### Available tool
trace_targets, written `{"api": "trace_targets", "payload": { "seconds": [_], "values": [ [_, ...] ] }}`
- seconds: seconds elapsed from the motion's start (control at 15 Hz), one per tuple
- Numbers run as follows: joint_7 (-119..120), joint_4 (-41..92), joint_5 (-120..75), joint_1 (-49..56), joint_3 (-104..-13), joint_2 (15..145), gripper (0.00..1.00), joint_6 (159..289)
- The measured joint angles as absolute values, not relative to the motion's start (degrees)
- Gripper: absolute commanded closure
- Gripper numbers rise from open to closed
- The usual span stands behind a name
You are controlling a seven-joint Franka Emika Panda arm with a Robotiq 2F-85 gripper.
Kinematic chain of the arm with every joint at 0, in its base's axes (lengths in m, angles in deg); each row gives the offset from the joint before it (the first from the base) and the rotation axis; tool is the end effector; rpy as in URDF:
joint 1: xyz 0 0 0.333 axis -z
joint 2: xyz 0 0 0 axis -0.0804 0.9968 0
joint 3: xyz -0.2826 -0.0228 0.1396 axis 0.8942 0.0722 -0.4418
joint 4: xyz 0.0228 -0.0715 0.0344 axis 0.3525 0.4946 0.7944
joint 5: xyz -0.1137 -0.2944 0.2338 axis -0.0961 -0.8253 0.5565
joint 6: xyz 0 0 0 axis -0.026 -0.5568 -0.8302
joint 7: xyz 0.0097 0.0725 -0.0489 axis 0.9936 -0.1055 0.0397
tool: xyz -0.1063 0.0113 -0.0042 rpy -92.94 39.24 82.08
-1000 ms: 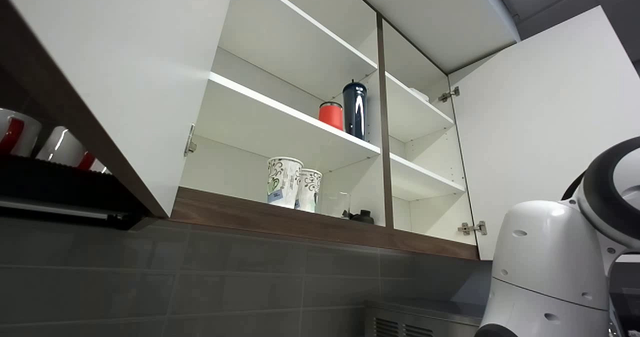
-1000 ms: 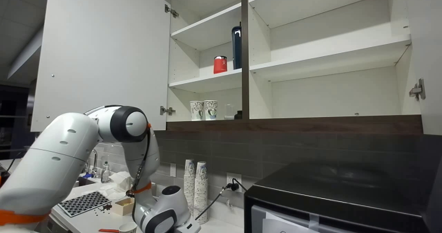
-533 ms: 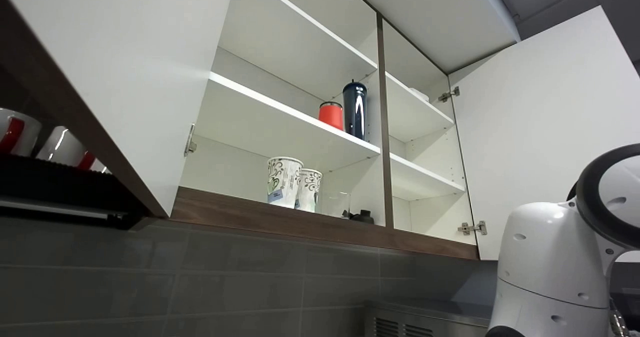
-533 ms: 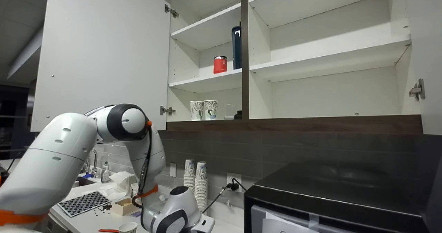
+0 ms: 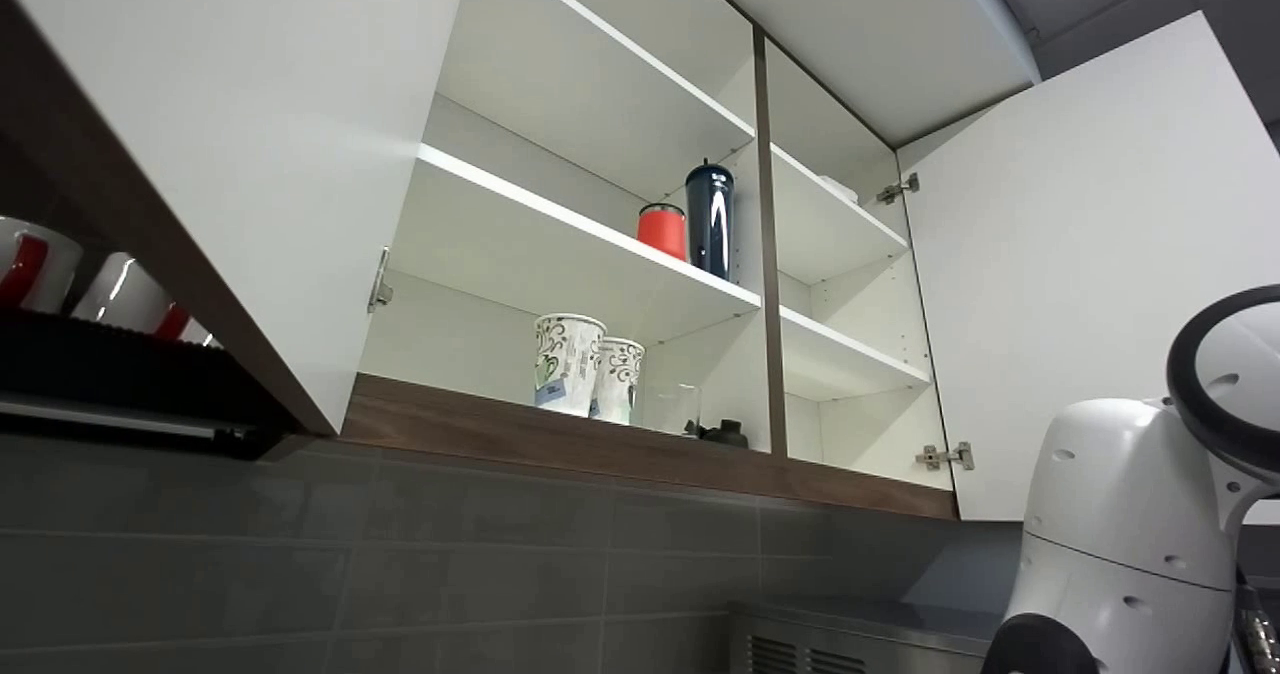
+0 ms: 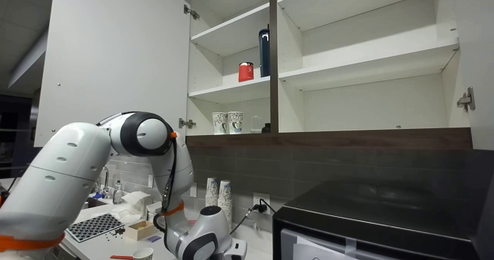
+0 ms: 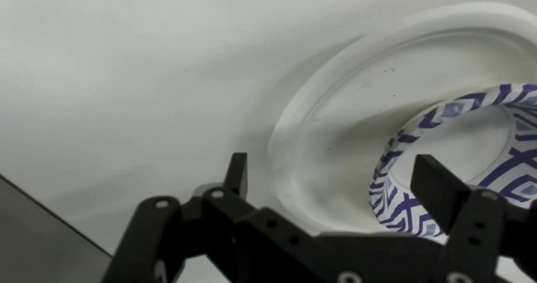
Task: Put the plates inside the cabinet
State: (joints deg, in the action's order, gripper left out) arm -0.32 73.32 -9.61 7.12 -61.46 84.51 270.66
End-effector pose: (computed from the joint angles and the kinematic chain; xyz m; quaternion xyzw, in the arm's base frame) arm 0.5088 -0.0452 0.1933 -0.9711 0.1600 -0.1767 0.0141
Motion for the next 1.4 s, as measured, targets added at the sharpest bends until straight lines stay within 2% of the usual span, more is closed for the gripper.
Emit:
{"api": "trace_targets", "payload": {
  "seconds": [0.33, 0.73, 1.4],
  "values": [
    [5.7, 72.9, -9.6, 15.0, -65.5, 84.4, 0.0, 266.5],
    [11.5, 70.3, -6.4, 25.9, -75.2, 85.9, 0.0, 262.5],
    [13.1, 62.8, -2.8, 29.8, -77.9, 93.1, 0.0, 262.1]
  ]
}}
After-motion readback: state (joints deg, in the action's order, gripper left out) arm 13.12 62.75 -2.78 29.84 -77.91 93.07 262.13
